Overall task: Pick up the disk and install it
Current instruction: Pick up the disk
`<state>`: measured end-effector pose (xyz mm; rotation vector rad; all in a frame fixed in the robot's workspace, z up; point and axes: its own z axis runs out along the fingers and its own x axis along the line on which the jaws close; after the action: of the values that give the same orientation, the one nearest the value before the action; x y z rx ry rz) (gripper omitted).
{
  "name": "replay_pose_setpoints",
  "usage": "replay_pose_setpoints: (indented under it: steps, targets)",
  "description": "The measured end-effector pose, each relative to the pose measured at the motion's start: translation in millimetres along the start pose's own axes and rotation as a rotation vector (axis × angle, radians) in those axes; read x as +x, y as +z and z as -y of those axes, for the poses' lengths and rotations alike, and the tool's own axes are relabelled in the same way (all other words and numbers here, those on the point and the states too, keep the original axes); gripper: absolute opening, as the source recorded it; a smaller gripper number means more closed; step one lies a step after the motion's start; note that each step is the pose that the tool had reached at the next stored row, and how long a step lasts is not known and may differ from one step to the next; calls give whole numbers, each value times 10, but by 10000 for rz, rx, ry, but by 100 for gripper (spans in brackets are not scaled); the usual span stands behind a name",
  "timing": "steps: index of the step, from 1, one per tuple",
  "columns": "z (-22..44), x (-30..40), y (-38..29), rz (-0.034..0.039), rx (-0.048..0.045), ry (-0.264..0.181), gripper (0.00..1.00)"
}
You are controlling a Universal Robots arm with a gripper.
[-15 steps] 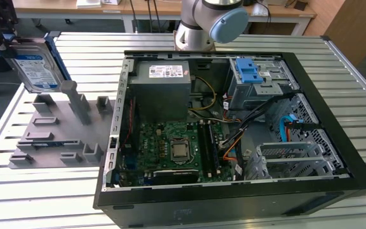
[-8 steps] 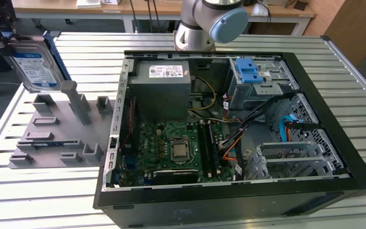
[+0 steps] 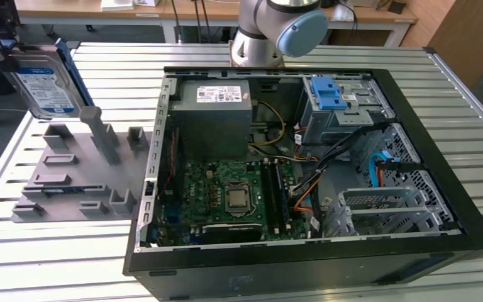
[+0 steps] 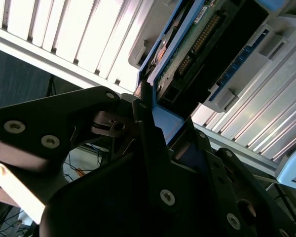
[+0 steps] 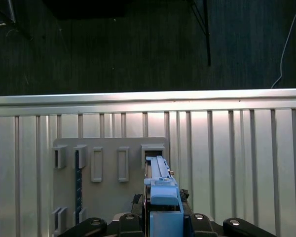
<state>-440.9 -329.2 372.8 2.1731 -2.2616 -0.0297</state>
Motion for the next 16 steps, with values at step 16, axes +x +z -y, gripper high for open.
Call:
replay_pose_setpoints:
  steps: [16]
  targets:
    - [-1,0,-32,0,0,1,36]
